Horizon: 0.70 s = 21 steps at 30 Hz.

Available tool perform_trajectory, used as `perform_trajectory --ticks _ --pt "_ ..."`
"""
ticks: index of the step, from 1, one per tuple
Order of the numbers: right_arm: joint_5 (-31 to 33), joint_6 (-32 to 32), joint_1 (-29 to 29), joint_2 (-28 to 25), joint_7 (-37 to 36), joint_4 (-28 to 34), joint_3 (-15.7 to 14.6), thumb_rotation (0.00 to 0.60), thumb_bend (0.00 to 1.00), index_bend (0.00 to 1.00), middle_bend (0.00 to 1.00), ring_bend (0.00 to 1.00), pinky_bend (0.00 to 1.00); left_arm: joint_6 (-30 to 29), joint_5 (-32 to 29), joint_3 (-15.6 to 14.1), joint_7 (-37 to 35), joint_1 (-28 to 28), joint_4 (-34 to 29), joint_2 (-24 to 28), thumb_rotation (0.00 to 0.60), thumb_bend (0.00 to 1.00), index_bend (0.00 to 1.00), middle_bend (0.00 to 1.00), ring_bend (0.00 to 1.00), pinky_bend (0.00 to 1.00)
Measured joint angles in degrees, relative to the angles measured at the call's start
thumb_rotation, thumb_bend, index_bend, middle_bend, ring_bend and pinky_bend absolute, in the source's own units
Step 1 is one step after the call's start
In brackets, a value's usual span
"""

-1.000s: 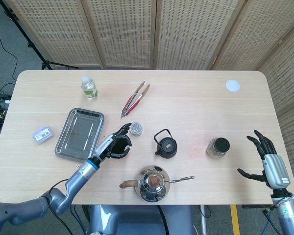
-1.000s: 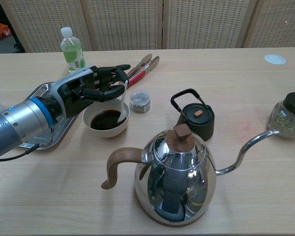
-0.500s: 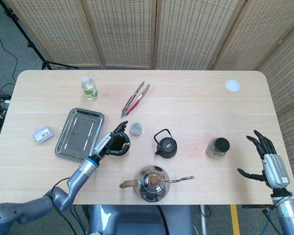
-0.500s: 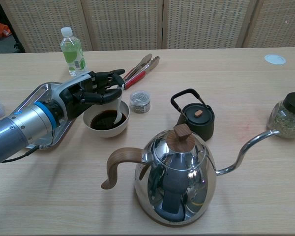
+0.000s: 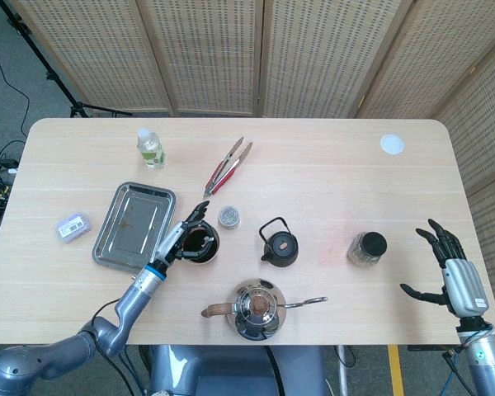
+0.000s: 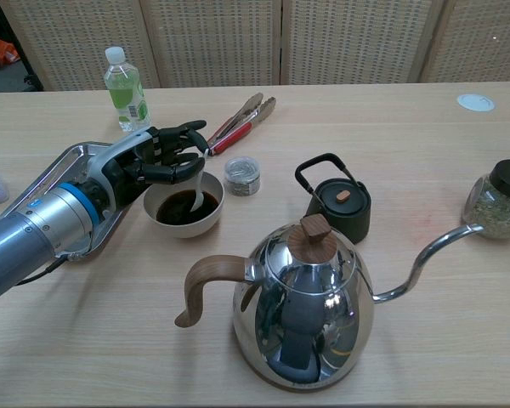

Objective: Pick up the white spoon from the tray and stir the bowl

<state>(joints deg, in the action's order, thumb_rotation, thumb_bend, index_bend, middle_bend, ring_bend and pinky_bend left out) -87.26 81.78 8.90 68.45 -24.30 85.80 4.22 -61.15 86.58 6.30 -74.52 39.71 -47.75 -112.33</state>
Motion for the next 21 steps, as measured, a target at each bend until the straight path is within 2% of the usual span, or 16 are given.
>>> perform_trajectory --ticks 21 --pt "0.6 -0.6 0.2 0.1 -0.6 -0.6 0.2 0.600 0.00 0.11 0.00 0.00 0.00 1.3 -0.5 1.3 0.0 3.0 4.8 -4.4 0.600 0.45 0.72 0.00 0.00 0.00"
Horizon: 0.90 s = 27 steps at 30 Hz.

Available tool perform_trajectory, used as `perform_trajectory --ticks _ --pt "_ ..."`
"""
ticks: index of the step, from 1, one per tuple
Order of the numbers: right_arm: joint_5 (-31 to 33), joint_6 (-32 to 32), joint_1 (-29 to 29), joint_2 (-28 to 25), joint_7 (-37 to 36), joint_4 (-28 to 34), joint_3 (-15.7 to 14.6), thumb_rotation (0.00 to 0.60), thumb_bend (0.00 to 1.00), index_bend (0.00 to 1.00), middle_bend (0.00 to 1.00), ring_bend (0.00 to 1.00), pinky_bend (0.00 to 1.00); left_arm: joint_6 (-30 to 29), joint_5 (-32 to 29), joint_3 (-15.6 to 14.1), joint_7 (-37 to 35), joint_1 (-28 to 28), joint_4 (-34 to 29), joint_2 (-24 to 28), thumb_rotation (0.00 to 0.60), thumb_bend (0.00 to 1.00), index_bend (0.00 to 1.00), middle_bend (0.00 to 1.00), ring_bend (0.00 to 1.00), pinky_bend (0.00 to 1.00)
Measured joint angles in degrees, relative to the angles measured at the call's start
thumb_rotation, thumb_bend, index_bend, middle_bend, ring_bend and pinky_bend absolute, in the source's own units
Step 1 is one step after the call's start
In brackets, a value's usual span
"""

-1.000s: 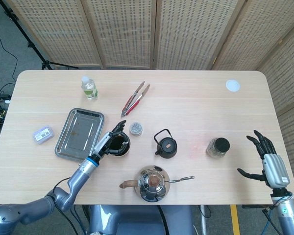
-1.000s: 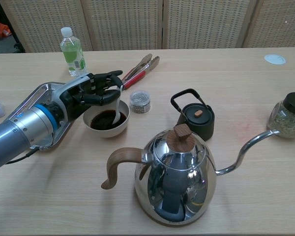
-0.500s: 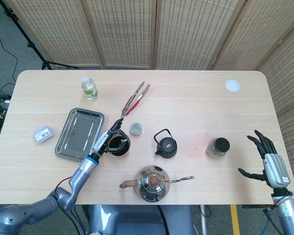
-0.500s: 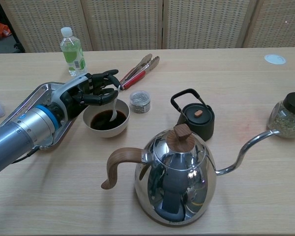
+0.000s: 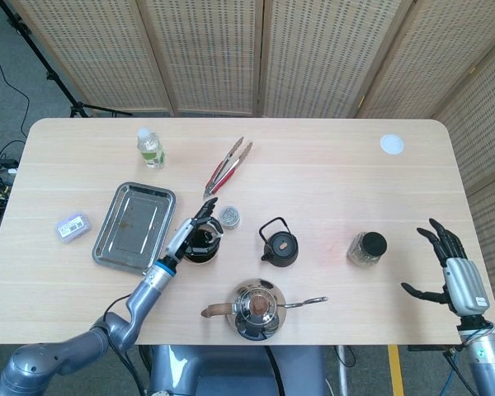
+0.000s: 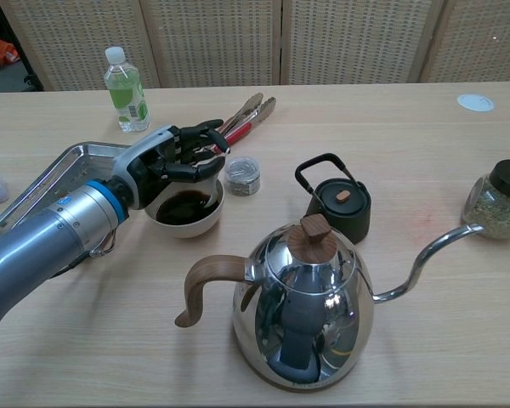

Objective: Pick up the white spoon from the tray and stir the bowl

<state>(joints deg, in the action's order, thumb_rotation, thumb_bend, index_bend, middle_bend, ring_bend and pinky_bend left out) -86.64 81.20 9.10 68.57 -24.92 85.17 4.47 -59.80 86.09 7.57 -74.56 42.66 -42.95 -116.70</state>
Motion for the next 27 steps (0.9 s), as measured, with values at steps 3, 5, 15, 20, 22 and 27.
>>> perform_trajectory --ticks 3,5,15,20,22,27 --pt "0.1 0.0 0.0 -0.1 -0.2 0.0 0.1 0.600 0.00 0.11 0.00 0.00 0.00 -0.1 0.2 -0.4 -0.4 0.0 -0.1 -0.2 0.600 0.45 0.72 0.00 0.00 0.00" --pt "0.1 0.1 0.0 -0.1 -0.3 0.0 0.1 0.600 0.00 0.11 0.00 0.00 0.00 -0.4 0.5 -0.8 -1.1 -0.2 -0.6 -0.1 0.600 0.45 0.72 0.00 0.00 0.00" --pt "-0.4 0.2 -0.1 -0.3 -0.5 0.2 -0.1 0.600 0.00 0.11 0.00 0.00 0.00 -3.0 2.1 -3.1 -4.9 -2.3 -4.5 3.1 0.600 0.46 0.72 0.00 0.00 0.00" --pt "-0.5 0.5 -0.2 -0.3 -0.4 0.3 -0.1 0.600 0.00 0.11 0.00 0.00 0.00 -2.6 1.9 -3.7 -6.7 -3.0 -5.2 4.3 0.600 0.46 0.72 0.00 0.00 0.00" --pt "-0.6 0.6 -0.2 -0.3 -0.4 0.3 -0.2 0.600 0.00 0.11 0.00 0.00 0.00 -2.6 1.9 -3.9 -7.3 -3.1 -4.9 4.7 0.600 0.46 0.72 0.00 0.00 0.00" --pt "-0.6 0.4 -0.2 -0.3 -0.4 0.3 -0.3 0.600 0.00 0.11 0.00 0.00 0.00 -2.7 1.7 -3.6 -7.4 -3.2 -4.0 4.9 0.600 0.46 0.72 0.00 0.00 0.00"
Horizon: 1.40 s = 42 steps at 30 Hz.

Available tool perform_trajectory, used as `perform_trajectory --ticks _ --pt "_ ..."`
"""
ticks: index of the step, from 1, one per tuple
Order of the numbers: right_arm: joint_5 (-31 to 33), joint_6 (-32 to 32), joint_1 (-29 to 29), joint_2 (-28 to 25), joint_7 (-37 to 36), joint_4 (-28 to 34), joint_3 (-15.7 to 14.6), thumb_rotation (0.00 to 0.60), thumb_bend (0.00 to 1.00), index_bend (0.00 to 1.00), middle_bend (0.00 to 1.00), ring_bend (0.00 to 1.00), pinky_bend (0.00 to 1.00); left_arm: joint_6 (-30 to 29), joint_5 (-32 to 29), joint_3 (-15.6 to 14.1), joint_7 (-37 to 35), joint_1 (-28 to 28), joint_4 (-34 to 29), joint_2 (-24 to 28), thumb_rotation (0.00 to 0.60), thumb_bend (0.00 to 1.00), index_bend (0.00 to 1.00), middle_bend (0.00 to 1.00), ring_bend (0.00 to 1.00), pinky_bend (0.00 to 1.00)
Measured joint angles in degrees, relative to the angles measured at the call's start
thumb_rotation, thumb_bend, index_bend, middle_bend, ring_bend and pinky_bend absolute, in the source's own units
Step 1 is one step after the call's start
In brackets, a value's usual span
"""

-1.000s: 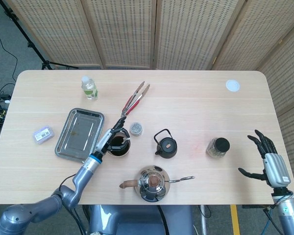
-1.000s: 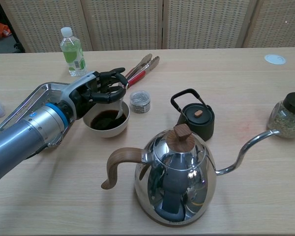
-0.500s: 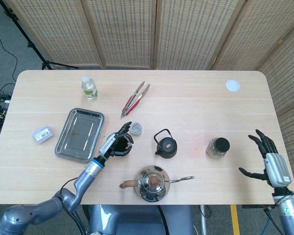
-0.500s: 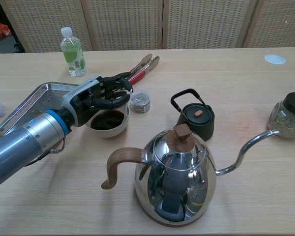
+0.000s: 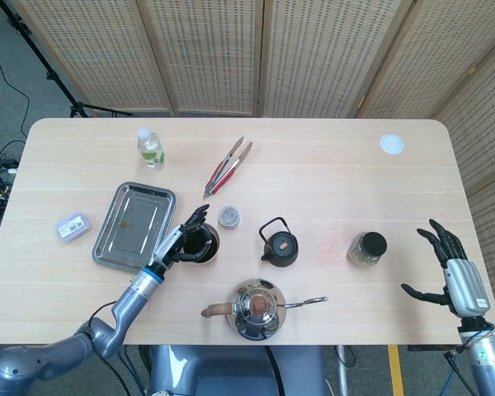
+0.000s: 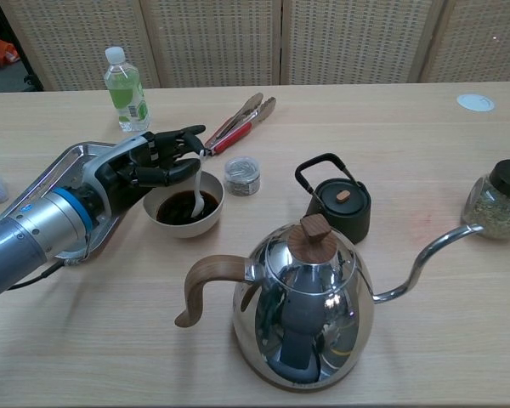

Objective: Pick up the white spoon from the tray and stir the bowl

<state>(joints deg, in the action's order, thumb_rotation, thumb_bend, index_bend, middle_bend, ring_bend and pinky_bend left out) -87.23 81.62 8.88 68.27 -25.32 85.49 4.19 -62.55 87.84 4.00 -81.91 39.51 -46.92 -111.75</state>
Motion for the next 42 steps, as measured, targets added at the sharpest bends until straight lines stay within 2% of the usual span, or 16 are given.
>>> perform_trajectory --ticks 12,30,42 --pt "0.3 -0.1 0.0 0.1 0.0 -0.3 0.1 0.600 0.00 0.11 0.00 0.00 0.00 0.7 0.2 1.3 3.1 2.6 1.7 -2.2 0.600 0.46 0.72 0.00 0.00 0.00" --pt "-0.3 0.3 -0.2 0.0 0.1 -0.1 -0.2 0.600 0.00 0.11 0.00 0.00 0.00 -1.4 0.8 -0.8 -0.2 0.3 0.6 -1.3 0.600 0.46 0.72 0.00 0.00 0.00" --pt "-0.2 0.2 -0.2 0.0 0.1 -0.1 -0.3 0.600 0.00 0.11 0.00 0.00 0.00 -0.7 -0.1 0.4 -1.1 0.8 4.5 -2.4 0.600 0.46 0.72 0.00 0.00 0.00"
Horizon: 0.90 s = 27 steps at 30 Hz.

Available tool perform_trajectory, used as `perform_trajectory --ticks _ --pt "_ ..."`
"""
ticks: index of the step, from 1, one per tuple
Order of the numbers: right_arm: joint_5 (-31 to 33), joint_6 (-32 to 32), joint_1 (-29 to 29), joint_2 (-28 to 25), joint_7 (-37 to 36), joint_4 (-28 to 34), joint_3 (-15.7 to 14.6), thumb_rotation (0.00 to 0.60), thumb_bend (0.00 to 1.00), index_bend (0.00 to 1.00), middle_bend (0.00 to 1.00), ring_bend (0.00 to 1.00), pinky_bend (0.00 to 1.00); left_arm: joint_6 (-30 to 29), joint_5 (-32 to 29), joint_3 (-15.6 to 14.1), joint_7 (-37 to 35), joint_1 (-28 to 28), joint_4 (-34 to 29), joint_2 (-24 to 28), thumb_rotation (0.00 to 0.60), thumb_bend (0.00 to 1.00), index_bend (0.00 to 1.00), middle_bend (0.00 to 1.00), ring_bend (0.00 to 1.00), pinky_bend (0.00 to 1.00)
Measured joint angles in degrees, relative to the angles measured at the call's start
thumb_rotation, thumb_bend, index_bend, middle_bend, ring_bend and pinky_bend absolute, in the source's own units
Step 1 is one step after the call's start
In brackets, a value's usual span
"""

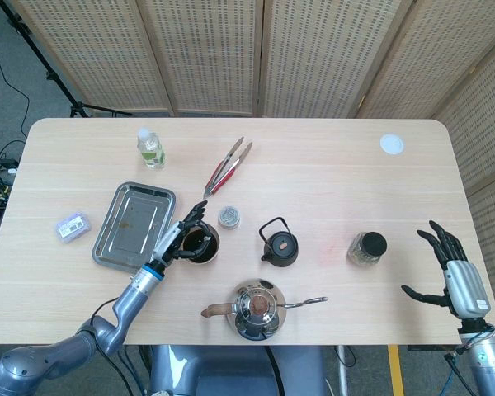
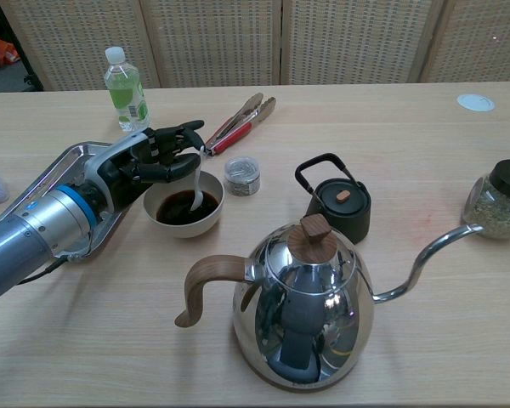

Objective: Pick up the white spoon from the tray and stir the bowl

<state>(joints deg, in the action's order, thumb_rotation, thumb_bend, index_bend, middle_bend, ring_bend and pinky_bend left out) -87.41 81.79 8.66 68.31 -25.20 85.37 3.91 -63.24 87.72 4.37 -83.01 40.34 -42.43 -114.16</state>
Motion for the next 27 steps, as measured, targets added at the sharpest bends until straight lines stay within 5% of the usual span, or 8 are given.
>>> perform_trajectory --ticks 11,27 --pt "0.2 -0.3 0.0 -0.1 -0.7 -0.3 0.0 0.600 0.00 0.11 0.00 0.00 0.00 2.4 -1.2 2.1 2.0 2.7 2.1 -2.8 0.600 0.46 0.72 0.00 0.00 0.00" --pt "-0.1 -0.3 0.0 -0.1 -0.7 -0.2 -0.2 0.600 0.00 0.11 0.00 0.00 0.00 0.8 -0.2 -0.1 -1.8 0.5 -0.1 -1.8 0.600 0.46 0.72 0.00 0.00 0.00"
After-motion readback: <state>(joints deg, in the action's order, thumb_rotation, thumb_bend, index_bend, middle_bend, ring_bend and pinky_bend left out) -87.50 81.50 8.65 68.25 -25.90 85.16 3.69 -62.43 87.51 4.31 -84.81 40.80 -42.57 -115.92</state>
